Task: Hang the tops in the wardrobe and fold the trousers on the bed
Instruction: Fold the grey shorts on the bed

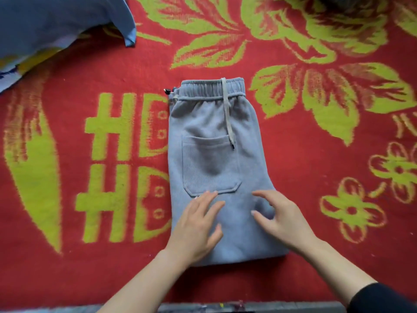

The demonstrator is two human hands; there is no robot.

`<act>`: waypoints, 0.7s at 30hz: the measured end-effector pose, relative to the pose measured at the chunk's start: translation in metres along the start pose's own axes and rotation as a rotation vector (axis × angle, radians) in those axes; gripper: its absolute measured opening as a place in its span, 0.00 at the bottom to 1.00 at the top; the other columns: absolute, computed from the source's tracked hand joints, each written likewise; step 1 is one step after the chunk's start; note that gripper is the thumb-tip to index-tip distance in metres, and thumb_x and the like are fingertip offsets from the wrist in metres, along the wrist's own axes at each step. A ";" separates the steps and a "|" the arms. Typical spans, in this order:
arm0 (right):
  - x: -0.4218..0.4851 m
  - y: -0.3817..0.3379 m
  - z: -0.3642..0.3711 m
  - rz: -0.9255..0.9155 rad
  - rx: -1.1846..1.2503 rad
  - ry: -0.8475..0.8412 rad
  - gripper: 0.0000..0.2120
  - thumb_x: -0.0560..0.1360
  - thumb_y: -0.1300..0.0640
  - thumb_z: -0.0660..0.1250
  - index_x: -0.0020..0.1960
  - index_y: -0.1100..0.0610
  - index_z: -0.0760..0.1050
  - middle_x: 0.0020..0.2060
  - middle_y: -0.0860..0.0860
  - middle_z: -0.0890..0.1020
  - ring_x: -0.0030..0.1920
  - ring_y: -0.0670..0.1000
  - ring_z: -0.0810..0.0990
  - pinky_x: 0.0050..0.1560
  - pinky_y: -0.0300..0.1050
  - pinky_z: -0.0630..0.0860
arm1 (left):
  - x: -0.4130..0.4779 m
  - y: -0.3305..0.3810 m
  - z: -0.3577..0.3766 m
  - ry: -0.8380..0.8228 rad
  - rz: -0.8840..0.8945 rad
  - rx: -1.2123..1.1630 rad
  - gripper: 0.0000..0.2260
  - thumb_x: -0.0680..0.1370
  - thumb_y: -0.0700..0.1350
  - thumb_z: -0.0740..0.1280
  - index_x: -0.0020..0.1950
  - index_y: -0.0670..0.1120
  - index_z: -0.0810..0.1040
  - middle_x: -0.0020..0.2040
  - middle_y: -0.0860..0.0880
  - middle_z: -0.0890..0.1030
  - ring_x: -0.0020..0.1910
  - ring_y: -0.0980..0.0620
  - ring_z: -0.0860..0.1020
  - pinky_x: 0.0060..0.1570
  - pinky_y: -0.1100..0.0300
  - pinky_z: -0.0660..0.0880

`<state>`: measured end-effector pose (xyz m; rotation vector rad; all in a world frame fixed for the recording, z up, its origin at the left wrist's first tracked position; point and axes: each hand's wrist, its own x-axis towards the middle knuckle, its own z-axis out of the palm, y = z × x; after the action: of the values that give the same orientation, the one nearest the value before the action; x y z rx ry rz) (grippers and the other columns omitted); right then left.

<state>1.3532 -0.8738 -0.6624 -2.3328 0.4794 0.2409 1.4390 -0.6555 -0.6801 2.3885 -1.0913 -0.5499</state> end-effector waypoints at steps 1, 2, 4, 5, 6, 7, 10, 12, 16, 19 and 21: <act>-0.014 0.007 0.004 -0.062 -0.072 -0.034 0.25 0.69 0.47 0.68 0.63 0.55 0.75 0.59 0.48 0.80 0.59 0.45 0.77 0.61 0.35 0.68 | -0.010 0.003 0.007 -0.041 0.017 0.069 0.22 0.72 0.52 0.62 0.65 0.46 0.73 0.67 0.44 0.74 0.69 0.47 0.67 0.67 0.51 0.62; -0.026 0.014 0.009 -0.128 -0.140 -0.078 0.30 0.68 0.44 0.67 0.67 0.55 0.72 0.62 0.49 0.78 0.63 0.47 0.75 0.63 0.36 0.67 | -0.018 0.006 0.012 -0.080 0.020 0.131 0.24 0.71 0.54 0.61 0.65 0.46 0.73 0.67 0.43 0.74 0.68 0.46 0.66 0.67 0.49 0.61; -0.045 0.026 0.018 -0.228 -0.284 -0.188 0.39 0.66 0.40 0.68 0.73 0.53 0.64 0.70 0.51 0.72 0.70 0.51 0.70 0.68 0.42 0.64 | -0.034 0.008 0.018 -0.149 -0.012 0.226 0.28 0.70 0.58 0.62 0.66 0.46 0.74 0.67 0.42 0.74 0.68 0.43 0.67 0.68 0.47 0.59; -0.051 0.031 0.023 -0.262 -0.355 -0.242 0.43 0.65 0.39 0.69 0.75 0.52 0.60 0.72 0.52 0.68 0.72 0.52 0.67 0.69 0.45 0.62 | -0.041 0.008 0.021 -0.178 -0.035 0.255 0.30 0.69 0.61 0.62 0.67 0.47 0.74 0.68 0.41 0.73 0.69 0.41 0.67 0.68 0.47 0.58; -0.054 0.036 0.028 -0.285 -0.420 -0.289 0.46 0.64 0.38 0.70 0.76 0.51 0.58 0.74 0.52 0.66 0.73 0.53 0.65 0.69 0.47 0.60 | -0.047 0.008 0.023 -0.205 -0.052 0.278 0.33 0.67 0.62 0.64 0.68 0.47 0.72 0.69 0.40 0.72 0.69 0.39 0.67 0.69 0.46 0.57; -0.057 0.039 0.031 -0.300 -0.482 -0.319 0.48 0.61 0.39 0.72 0.76 0.51 0.58 0.74 0.52 0.65 0.74 0.55 0.64 0.70 0.48 0.59 | -0.053 0.007 0.025 -0.229 -0.064 0.305 0.36 0.64 0.62 0.67 0.70 0.47 0.71 0.70 0.39 0.70 0.70 0.37 0.67 0.69 0.46 0.57; -0.055 0.044 0.037 -0.330 -0.610 -0.329 0.53 0.53 0.46 0.77 0.75 0.55 0.62 0.73 0.55 0.67 0.72 0.57 0.68 0.69 0.51 0.59 | -0.057 0.009 0.028 -0.315 -0.104 0.421 0.41 0.58 0.49 0.73 0.71 0.44 0.71 0.71 0.36 0.67 0.70 0.33 0.66 0.69 0.43 0.64; -0.049 0.046 0.038 -0.374 -0.644 -0.295 0.49 0.52 0.50 0.78 0.71 0.57 0.69 0.70 0.56 0.71 0.69 0.58 0.72 0.67 0.52 0.60 | -0.055 0.011 0.028 -0.334 -0.102 0.517 0.32 0.63 0.43 0.65 0.68 0.40 0.73 0.69 0.34 0.70 0.68 0.33 0.69 0.65 0.43 0.69; -0.037 0.040 0.026 -0.459 -0.608 -0.254 0.22 0.67 0.49 0.69 0.60 0.56 0.79 0.62 0.56 0.80 0.62 0.57 0.78 0.64 0.52 0.71 | -0.041 0.016 0.018 -0.476 -0.123 0.606 0.31 0.61 0.48 0.74 0.61 0.35 0.77 0.63 0.31 0.75 0.63 0.34 0.74 0.59 0.44 0.73; -0.028 0.014 -0.002 -0.192 -0.407 -0.438 0.15 0.78 0.51 0.56 0.56 0.56 0.77 0.56 0.54 0.81 0.58 0.58 0.78 0.58 0.50 0.73 | -0.026 0.019 -0.005 -0.602 -0.115 0.541 0.27 0.76 0.47 0.61 0.73 0.39 0.62 0.74 0.34 0.61 0.73 0.38 0.61 0.70 0.48 0.59; -0.020 -0.003 -0.020 -0.050 -0.334 -0.498 0.11 0.78 0.52 0.55 0.45 0.55 0.74 0.43 0.54 0.82 0.46 0.56 0.79 0.46 0.48 0.72 | -0.013 0.026 -0.027 -0.704 -0.216 0.366 0.17 0.78 0.44 0.56 0.66 0.41 0.69 0.68 0.38 0.69 0.68 0.41 0.68 0.63 0.51 0.66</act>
<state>1.3369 -0.8805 -0.6405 -2.4750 0.1383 0.9100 1.4299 -0.6537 -0.6415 2.7194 -1.2971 -1.4566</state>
